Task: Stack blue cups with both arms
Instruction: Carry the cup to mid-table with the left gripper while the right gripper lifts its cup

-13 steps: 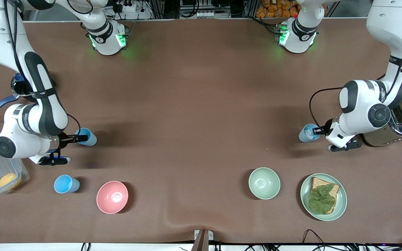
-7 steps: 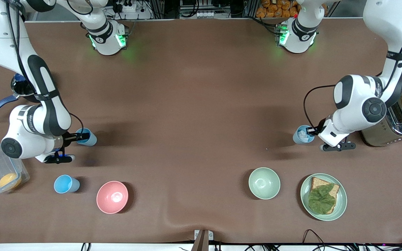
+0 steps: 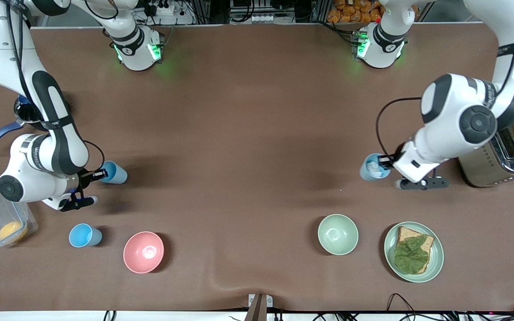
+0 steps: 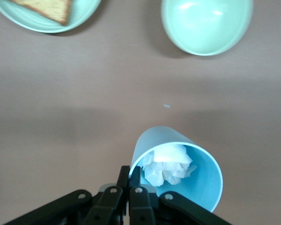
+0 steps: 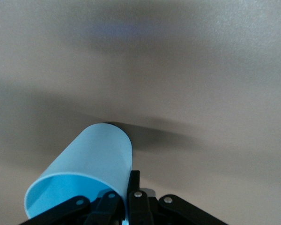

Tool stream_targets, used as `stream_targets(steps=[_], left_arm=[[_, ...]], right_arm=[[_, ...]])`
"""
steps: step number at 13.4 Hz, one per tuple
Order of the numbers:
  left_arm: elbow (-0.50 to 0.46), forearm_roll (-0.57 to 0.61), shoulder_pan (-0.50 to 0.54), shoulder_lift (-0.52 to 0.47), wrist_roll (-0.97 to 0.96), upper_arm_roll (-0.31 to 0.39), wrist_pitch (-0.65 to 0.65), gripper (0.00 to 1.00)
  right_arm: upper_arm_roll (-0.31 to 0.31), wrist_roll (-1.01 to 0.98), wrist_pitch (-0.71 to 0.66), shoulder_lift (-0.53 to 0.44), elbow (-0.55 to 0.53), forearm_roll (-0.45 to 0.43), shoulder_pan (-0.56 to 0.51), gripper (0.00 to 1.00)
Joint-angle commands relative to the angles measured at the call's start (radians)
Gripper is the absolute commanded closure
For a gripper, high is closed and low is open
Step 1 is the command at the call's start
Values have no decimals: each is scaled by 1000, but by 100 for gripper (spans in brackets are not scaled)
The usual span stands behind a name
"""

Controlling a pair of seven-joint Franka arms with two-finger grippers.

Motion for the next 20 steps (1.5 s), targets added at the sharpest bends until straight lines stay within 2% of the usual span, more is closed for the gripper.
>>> stream_targets(steps=[1, 4, 7, 9, 10, 13, 14, 16, 20], left_arm=[[24, -18, -75, 14, -125, -29, -23, 100], [25, -20, -169, 14, -252, -31, -21, 100], [39, -26, -282, 41, -396, -31, -6, 100], [42, -23, -373, 76, -490, -29, 49, 100], [42, -15, -407, 92, -534, -29, 70, 100], [42, -14, -466, 155, -574, -29, 158, 100], [39, -14, -509, 176, -582, -25, 190, 100], [40, 5, -528, 227, -645, -23, 265, 100], [45, 66, -614, 314, -737, -15, 348, 100]], right_arm=[[11, -16, -24, -41, 6, 26, -6, 100], [11, 42, -105, -107, 32, 26, 16, 100], [12, 104, -204, -224, 63, 25, 22, 100], [17, 119, -321, -255, 97, 58, 34, 100], [17, 127, -350, -274, 103, 92, 40, 100], [17, 145, -401, -356, 103, 100, 45, 100], [18, 156, -397, -356, 101, 100, 48, 100], [29, 211, -401, -364, 103, 100, 80, 100], [29, 457, -442, -370, 155, 100, 184, 100]])
